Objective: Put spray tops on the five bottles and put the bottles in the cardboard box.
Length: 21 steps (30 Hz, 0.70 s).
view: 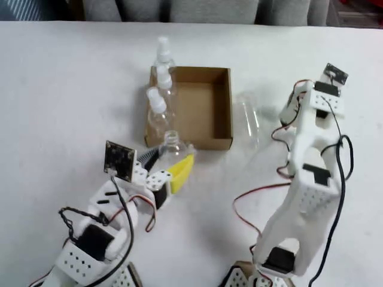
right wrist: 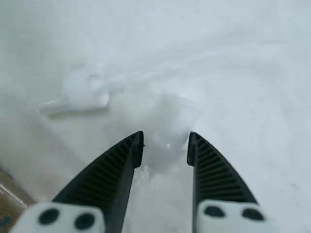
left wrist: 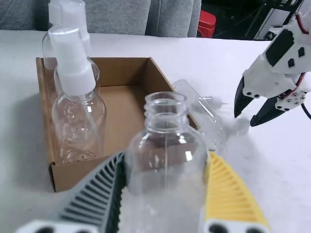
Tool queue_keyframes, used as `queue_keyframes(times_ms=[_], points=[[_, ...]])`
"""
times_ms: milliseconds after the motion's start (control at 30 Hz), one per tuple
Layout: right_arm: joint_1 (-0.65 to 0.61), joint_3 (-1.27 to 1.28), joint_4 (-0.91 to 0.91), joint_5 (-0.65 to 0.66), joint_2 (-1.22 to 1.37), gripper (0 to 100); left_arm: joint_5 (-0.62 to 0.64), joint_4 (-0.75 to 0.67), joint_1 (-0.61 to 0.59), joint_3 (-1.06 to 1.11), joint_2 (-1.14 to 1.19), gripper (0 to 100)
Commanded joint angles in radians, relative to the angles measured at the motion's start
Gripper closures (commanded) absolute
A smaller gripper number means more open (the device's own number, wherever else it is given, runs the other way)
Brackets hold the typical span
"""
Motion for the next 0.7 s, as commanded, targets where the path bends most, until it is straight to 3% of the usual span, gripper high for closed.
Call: queue_keyframes(times_ms=[0, 367, 433, 667], points=[[-0.005, -0.256, 0.087, -0.028, 0.128, 87.1, -0.048, 0.003, -0.008, -0.005, -0.016, 98], [-0.013, -0.692, 0.357, -0.012, 0.429, 90.9, -0.084, -0.006, -0.001, 0.020, -0.019, 98], [-0.018, -0.775, 0.404, 0.051, 0.449, 98.6, -0.084, -0.006, -0.001, 0.021, -0.019, 98], [0.016, -0.838, 0.449, 0.086, 0.374, 98.2, -0.084, -0.006, 0.001, 0.023, -0.019, 98]])
